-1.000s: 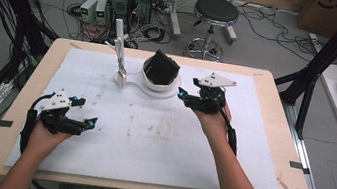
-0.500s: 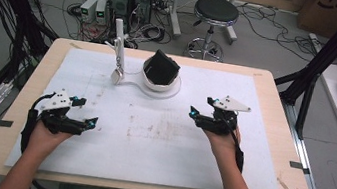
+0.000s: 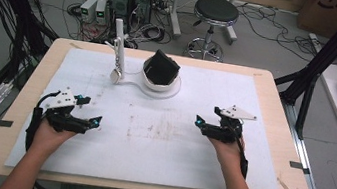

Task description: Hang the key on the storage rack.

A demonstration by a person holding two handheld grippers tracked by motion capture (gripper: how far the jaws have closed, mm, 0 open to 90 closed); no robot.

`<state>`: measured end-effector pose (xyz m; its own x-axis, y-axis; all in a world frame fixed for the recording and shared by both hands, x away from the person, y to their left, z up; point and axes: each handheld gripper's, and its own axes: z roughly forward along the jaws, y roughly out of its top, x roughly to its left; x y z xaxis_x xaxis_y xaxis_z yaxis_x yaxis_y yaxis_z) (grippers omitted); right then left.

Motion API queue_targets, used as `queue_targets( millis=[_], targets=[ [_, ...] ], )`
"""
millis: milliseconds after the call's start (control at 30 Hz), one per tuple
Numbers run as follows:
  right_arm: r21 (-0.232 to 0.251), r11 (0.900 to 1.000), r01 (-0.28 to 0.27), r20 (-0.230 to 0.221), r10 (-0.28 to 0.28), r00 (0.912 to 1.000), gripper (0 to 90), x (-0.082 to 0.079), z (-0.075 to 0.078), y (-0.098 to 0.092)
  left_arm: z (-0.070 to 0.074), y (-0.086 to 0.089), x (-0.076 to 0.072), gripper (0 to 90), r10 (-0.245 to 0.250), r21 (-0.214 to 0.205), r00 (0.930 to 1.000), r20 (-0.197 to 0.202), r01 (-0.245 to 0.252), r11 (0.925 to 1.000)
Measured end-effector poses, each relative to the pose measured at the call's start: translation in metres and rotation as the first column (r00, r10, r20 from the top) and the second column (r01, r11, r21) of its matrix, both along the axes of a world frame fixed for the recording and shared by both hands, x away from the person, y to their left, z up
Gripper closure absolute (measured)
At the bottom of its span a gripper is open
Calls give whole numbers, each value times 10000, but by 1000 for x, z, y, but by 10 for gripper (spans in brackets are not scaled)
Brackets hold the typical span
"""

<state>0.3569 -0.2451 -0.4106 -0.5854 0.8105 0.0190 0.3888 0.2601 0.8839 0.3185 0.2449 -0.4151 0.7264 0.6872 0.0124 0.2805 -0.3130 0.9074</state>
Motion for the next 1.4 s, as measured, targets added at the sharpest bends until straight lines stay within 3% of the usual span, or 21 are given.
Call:
queue_targets(
  millis=[1400],
  targets=[
    [-89,9998,174,-28,-174,9998,203,3,-3,-6,-3,0,1,161,37,67,9998,-177,-36,10000]
  ],
)
